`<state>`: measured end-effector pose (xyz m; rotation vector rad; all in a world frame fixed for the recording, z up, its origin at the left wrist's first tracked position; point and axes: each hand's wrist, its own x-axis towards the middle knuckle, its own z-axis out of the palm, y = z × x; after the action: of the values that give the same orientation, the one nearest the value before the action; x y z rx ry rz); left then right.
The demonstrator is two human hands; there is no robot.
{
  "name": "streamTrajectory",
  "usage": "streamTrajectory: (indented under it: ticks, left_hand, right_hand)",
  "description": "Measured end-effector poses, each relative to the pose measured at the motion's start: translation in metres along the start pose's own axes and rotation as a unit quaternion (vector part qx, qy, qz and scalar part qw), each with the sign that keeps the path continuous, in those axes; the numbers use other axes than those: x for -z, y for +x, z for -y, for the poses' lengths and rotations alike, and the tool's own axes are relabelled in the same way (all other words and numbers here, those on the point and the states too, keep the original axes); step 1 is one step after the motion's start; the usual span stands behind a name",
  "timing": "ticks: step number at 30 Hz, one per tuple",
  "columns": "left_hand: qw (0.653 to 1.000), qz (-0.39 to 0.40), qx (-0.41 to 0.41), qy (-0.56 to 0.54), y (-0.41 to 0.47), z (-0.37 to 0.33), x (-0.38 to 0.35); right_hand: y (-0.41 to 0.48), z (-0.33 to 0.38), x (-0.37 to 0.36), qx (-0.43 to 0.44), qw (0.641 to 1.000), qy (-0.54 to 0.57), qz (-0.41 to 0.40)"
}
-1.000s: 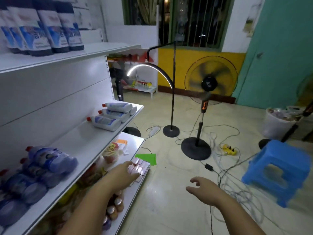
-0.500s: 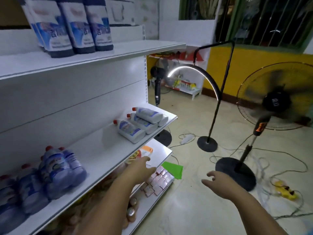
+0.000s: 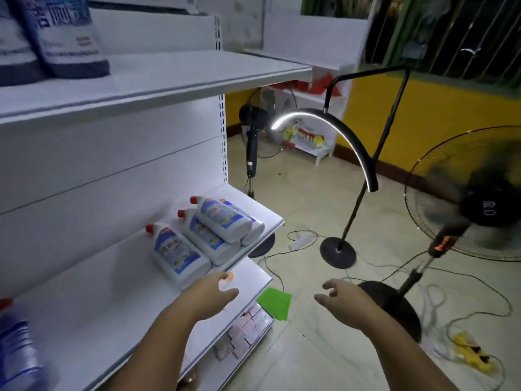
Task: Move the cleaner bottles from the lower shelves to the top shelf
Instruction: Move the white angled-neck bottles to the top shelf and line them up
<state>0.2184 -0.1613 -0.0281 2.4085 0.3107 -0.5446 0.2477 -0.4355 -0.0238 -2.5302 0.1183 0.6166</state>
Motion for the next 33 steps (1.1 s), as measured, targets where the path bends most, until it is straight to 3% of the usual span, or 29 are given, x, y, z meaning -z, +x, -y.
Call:
streamTrajectory:
  ticks: [6,10,13,17,19,23,29,33]
  left_hand:
    - [0.996,-0.041,0.061,-0.046,0.027,-0.031,0.010]
    - [0.988,-0.069,0.101,-0.099,0.031,-0.043,0.024]
    - [0.970,-0.153,0.131,-0.137,0.022,-0.036,0.027]
    - [0.954,-0.171,0.156,-0.190,0.015,-0.016,0.028]
    - [0.941,-0.202,0.153,-0.223,0.019,-0.005,0.032]
    - [0.894,-0.286,0.189,-0.289,0.039,0.018,0.033]
    - [0.845,-0.299,0.280,-0.343,0.077,0.043,0.032]
    - [0.823,-0.276,0.304,-0.391,0.095,0.051,0.037]
  right_hand:
    - [0.075,0.028,0.025,0.090,0.992,-0.056,0.062]
    - [0.126,0.061,0.043,0.162,0.984,-0.053,0.058]
    - [0.151,0.103,0.033,0.222,0.973,-0.021,0.063]
    - [0.159,0.152,0.005,0.265,0.959,-0.002,0.096]
    - [0.166,0.168,-0.005,0.272,0.957,-0.056,0.086]
    - [0.175,0.189,-0.018,0.242,0.960,-0.122,0.072]
    - [0.193,0.216,-0.021,0.103,0.979,0.031,0.174]
    - [0.204,0.226,-0.017,0.068,0.972,0.051,0.218]
